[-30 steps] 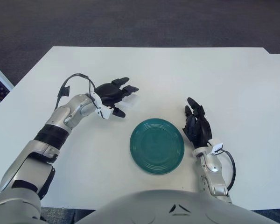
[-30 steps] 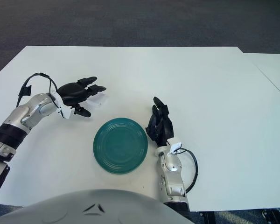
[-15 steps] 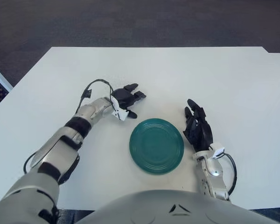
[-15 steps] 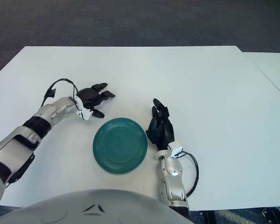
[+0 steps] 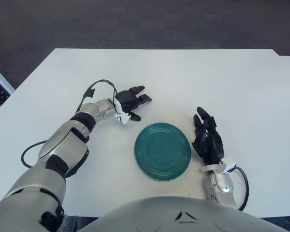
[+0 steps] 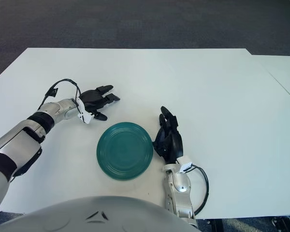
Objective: Put the charger into the plate.
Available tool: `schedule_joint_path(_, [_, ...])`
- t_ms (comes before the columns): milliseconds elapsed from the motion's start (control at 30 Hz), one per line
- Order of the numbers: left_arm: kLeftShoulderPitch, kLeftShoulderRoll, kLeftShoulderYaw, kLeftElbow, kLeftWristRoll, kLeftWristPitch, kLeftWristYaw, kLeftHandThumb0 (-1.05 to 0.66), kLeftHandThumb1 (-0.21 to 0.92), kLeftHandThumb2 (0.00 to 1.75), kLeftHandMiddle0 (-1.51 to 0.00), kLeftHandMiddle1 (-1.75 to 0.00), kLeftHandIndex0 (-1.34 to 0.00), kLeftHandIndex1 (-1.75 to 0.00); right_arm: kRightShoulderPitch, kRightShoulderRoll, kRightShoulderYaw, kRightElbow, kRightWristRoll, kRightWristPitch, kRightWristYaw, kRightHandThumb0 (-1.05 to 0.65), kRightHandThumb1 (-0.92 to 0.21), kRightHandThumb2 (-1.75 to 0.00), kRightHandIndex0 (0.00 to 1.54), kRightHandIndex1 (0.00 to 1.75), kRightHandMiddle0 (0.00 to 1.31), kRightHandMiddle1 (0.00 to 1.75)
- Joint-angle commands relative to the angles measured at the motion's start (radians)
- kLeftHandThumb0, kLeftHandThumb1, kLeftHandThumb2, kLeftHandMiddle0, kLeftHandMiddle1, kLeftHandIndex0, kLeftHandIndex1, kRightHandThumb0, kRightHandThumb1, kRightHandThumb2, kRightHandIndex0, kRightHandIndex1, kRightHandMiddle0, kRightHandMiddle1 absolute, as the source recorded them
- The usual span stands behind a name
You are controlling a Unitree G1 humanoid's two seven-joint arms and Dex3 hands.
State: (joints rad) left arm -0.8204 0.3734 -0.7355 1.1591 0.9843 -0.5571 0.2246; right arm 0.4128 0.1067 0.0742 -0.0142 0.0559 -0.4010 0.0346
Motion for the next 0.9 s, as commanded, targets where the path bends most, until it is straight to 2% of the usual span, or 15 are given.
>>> schedule_joint_path(0, [0.040,-0.018,-0.027,0.063,0.005,0.027,-0.027,-1.05,0.92,0.54,0.00,0.00,-0.02,-0.71,0.048,0.005,0.004,0.042,-0.041,-0.003,-0.034,-0.98,-0.92,-0.88,0.14,0.01,0.00,0.48])
schedule_joint_path(300, [0.042,-0.022,-0.026,0.080,-0.029,0.052,-0.029,-1.05,0.92,0.56,0.00,0.00,0.00,-0.70,0.063,-0.003,0.006,0.049,-0.067,-0.035,-0.051,-1.00,-0.92,-0.87,0.13,0.00,0.00,0.43])
schedule_joint_path(367, [0.037,-0.036,-0.022,0.109,-0.036,0.078,-0.030,-1.05,0.92,0.57,-0.01,0.00,0.00,-0.69,0.062,0.001,0.005,0.053,-0.064,-0.040,-0.052,-1.01,-0.92,-0.87,0.13,0.00,0.00,0.42])
schedule_joint_path(633, [0.038,-0.054,0.004,0.140,-0.092,0.110,-0.042,-1.05,0.92,0.56,-0.09,-0.03,-0.05,-0.74,0.062,0.011,-0.003,0.064,-0.039,-0.053,-0.054,-1.03,-0.92,-0.84,0.15,0.01,0.00,0.44])
schedule_joint_path(733, [0.037,-0.035,0.021,0.110,-0.121,0.091,-0.056,-1.05,0.92,0.56,-0.12,-0.04,-0.07,-0.75,0.055,0.009,-0.008,0.071,-0.036,-0.050,-0.054,-1.03,-0.92,-0.84,0.15,0.00,0.00,0.44])
schedule_joint_path(867, [0.036,-0.043,0.037,0.118,-0.147,0.107,-0.061,-1.04,0.92,0.57,-0.18,-0.06,-0.10,-0.77,0.047,0.002,-0.012,0.081,-0.037,-0.049,-0.055,-1.04,-0.92,-0.84,0.15,0.00,0.00,0.43])
